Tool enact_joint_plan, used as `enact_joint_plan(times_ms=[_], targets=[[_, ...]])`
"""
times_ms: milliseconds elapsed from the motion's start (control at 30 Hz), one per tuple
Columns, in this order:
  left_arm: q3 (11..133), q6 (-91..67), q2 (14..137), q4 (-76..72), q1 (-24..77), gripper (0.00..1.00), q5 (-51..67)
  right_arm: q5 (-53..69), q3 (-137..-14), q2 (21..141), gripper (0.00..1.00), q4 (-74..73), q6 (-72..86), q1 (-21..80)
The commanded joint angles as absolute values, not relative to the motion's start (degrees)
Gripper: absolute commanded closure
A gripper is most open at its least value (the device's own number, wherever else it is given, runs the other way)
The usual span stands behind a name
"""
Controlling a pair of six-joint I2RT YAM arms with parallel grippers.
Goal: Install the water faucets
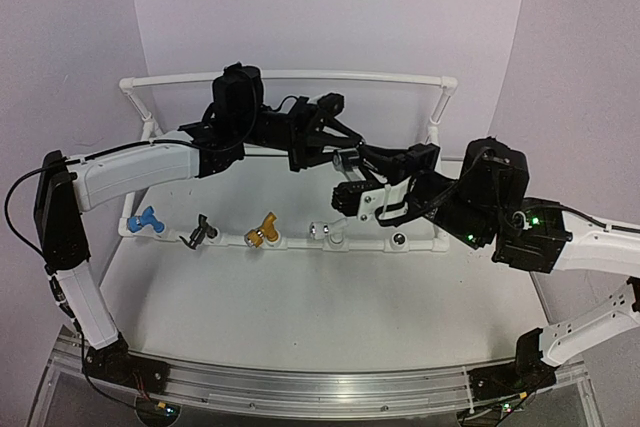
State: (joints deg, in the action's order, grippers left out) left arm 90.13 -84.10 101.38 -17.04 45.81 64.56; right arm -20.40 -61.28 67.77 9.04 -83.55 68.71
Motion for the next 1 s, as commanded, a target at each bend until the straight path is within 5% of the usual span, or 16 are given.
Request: enact_joint_plan(times_ms=[0,267,600,967], targets=[[91.50,-80.13,101.16,-15.40,44.60,0.56,63.05,-21.36,-65.20,65.83,1.00,8.27,-78.83,68.82],[98.76,-62.61,98.59,8.38,40.73,0.02,55.30,-20.18,-71.35,64.51,1.00,-7.48,-64.65,66.58],[100.05,-49.20,93.85,25.94,35.65,0.00,40.14,6.30,-88.88,75.95,1.00,-34.86,-39.54,42.01],[93.58,-46.03,85.80,28.77,35.28,0.00,23.81,27.17,-98.54,93.13,1.00,-56.97,-54.41,27.05]])
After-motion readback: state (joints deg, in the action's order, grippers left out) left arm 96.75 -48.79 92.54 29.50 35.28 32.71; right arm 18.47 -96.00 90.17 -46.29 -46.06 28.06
